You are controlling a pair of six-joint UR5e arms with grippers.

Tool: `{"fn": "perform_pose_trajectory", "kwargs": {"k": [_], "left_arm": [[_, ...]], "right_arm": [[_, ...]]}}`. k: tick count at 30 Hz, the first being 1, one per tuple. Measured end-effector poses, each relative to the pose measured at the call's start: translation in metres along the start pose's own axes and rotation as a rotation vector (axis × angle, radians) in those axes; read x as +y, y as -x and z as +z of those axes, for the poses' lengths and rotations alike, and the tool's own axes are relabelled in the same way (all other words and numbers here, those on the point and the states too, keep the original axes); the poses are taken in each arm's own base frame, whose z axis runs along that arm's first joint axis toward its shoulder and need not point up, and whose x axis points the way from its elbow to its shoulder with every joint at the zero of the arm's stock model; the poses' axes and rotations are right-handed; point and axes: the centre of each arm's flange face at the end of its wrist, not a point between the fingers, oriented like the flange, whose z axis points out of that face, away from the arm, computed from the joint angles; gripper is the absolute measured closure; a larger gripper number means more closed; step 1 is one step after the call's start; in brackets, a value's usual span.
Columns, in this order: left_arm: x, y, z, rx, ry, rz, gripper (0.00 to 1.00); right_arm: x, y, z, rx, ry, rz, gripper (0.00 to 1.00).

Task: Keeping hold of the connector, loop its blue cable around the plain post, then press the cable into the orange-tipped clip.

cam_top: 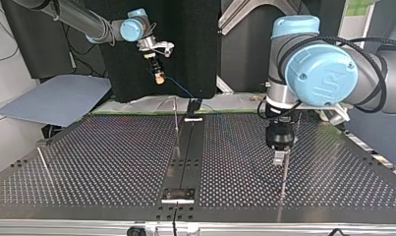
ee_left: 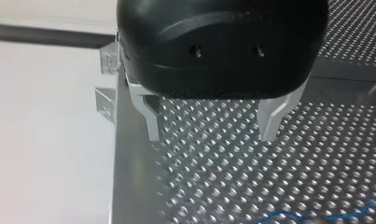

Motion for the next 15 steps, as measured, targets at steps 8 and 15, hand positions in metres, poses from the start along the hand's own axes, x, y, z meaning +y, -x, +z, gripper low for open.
{"fn": "perform_pose_trajectory", "kwargs": {"k": [8, 15], "left_arm": [[-0.021, -0.009, 0.005, 0.002, -0.006, 0.051, 0.01], [-0.052, -0.029, 0.014, 0.022, -0.007, 0.132, 0.01]], "right_arm": [[0.001, 0.000, 0.000, 0.000, 0.001, 0.007, 1.00], [0.001, 0.000, 0.000, 0.000, 0.002, 0.012, 1.00]]}}
